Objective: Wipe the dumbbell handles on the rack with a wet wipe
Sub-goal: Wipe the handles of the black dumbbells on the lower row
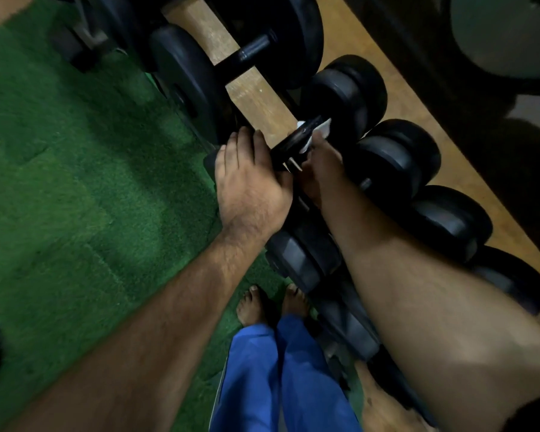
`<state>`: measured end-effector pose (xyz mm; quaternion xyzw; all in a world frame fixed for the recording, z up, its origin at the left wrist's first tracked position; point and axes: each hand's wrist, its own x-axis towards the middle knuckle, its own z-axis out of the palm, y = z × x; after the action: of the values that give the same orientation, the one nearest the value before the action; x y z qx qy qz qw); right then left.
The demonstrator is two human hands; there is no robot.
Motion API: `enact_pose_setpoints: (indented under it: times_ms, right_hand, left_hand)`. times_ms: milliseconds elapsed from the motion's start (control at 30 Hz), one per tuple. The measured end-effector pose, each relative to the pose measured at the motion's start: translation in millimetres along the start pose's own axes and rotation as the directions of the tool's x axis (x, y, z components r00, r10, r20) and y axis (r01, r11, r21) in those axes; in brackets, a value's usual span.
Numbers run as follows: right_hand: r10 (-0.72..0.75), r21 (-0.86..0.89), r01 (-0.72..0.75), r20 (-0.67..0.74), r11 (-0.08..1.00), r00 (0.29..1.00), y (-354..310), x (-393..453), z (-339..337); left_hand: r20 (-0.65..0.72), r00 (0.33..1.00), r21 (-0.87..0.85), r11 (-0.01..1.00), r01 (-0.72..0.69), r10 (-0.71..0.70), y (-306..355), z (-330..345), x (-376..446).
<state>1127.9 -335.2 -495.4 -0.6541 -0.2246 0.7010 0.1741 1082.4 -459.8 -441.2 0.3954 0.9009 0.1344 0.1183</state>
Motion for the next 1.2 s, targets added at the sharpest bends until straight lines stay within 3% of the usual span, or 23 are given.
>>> enact_pose_setpoints:
  times_ms: [67,167,333,400,567,700,767,833,933,1200]
  right_hand:
    - [0.094,-0.126,-0.075,0.153,0.989,0.984,12,-7,-12]
    - [0.212,-0.289,-0.134,0.258,0.948,0.943,13,-14,-26]
    - [0.074,-0.095,-0.045,0.331,0.994,0.941,13,-9,-24]
    - [0.097,-0.087,-0.075,0.285,0.993,0.953,19,-8,-24]
    - [0.265,-0.207,-0.199,0.368,0.958,0.891,10,-10,-29]
    - [0.15,-0.005,-0.158,0.345,0.987,0.927,3,-3,-21]
    - [0.083,0.06,-0.097,0.211,0.993,0.974,2,1,-15]
    - [0.107,0.142,-0.112,0.041,0.984,0.993,-4,10,-11]
    - [0.142,0.282,-0.131,-0.019,0.95,0.99,-14,21,-4]
    - [0.08,0.457,-0.175,0.22,0.872,0.972,-6,16,1]
  left_hand:
    - [0.034,0.999,-0.029,1.0,-0.004,0.005,-3,-3,1]
    - [0.059,0.998,-0.036,0.999,-0.036,0.038,-7,-5,3]
    - [0.057,0.997,-0.018,0.999,-0.043,0.044,-7,-5,1]
    - [0.057,0.998,-0.019,0.999,-0.037,0.038,-6,-4,1]
    - [0.064,0.998,-0.018,1.0,-0.007,0.008,-2,-5,4]
    - [0.016,1.0,-0.017,1.0,0.015,-0.014,-1,-6,11]
    - [-0.01,1.0,-0.043,0.999,0.024,-0.024,-3,-8,19]
    - [-0.019,0.999,-0.08,0.996,0.03,-0.032,-5,-9,22]
    - [-0.065,0.998,-0.065,0.998,0.015,-0.019,-6,-4,19]
    - [-0.172,0.985,0.043,0.999,0.016,-0.009,-4,10,17]
